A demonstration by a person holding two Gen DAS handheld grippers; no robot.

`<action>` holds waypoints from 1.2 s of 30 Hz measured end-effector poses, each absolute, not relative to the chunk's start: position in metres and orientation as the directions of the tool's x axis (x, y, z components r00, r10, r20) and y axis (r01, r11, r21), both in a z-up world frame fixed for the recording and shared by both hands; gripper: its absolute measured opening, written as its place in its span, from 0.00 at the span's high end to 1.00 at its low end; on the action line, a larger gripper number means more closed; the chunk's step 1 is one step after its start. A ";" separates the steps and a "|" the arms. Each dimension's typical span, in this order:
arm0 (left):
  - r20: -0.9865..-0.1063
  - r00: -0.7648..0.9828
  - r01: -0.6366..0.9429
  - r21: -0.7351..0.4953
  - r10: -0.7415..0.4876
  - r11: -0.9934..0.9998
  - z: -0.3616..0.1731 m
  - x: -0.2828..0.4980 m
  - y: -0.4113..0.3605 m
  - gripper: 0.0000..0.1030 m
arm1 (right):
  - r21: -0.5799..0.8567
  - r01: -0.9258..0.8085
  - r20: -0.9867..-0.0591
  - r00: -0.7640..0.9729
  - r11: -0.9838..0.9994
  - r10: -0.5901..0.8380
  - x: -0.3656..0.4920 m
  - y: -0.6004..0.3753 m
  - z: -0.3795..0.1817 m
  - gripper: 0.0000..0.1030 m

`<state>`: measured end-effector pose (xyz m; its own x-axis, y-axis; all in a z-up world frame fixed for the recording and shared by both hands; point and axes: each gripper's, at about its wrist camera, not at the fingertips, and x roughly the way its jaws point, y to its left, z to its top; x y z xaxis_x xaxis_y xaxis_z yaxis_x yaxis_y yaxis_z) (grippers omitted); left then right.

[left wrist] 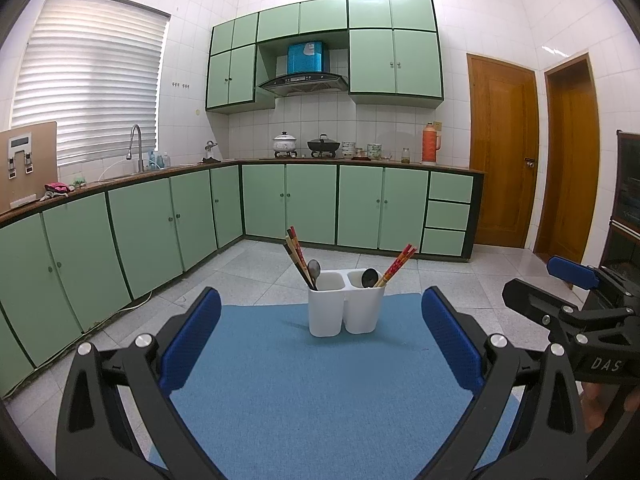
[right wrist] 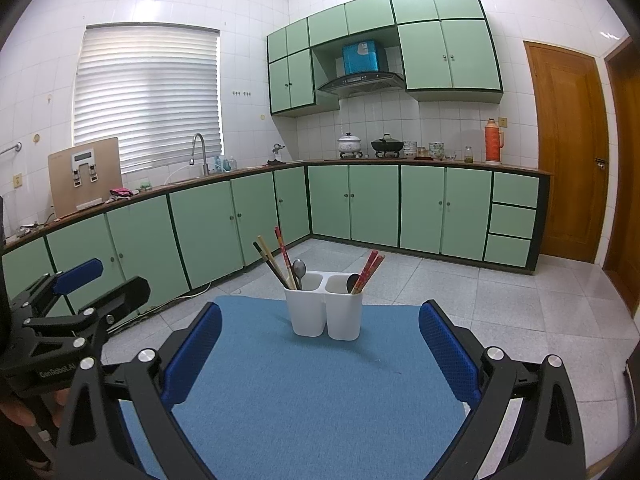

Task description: Organize utensils

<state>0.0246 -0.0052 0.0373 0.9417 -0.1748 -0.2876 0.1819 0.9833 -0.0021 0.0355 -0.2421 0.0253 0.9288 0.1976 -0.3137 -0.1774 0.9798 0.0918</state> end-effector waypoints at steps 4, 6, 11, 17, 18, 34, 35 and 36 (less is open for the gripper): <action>-0.287 0.942 0.180 -0.003 -0.173 0.984 0.037 0.024 -0.005 0.05 | 0.092 -0.177 -0.314 0.929 0.980 0.197 0.035 -0.242 0.025 0.06; -0.288 0.942 0.180 -0.003 -0.173 0.984 0.037 0.025 -0.005 0.05 | 0.092 -0.177 -0.313 0.929 0.980 0.198 0.035 -0.242 0.025 0.06; -0.292 0.941 0.180 -0.003 -0.173 0.984 0.037 0.025 -0.006 0.05 | 0.093 -0.177 -0.313 0.929 0.980 0.197 0.035 -0.241 0.025 0.06; -0.294 0.940 0.178 -0.008 -0.172 0.984 0.037 0.026 -0.006 0.05 | 0.092 -0.177 -0.314 0.929 0.980 0.197 0.036 -0.242 0.025 0.06; -0.295 0.940 0.179 -0.008 -0.173 0.984 0.037 0.026 -0.006 0.05 | 0.092 -0.177 -0.314 0.929 0.980 0.197 0.035 -0.241 0.025 0.06; -0.299 0.940 0.172 -0.005 -0.166 0.985 0.037 0.026 -0.004 0.05 | 0.093 -0.176 -0.316 0.928 0.980 0.197 0.037 -0.240 0.024 0.06; -0.300 0.939 0.172 -0.005 -0.166 0.985 0.037 0.028 -0.005 0.05 | 0.093 -0.176 -0.317 0.928 0.980 0.197 0.037 -0.241 0.024 0.06; -0.301 0.939 0.172 -0.005 -0.165 0.985 0.036 0.028 -0.005 0.05 | 0.092 -0.176 -0.317 0.928 0.980 0.196 0.037 -0.240 0.024 0.06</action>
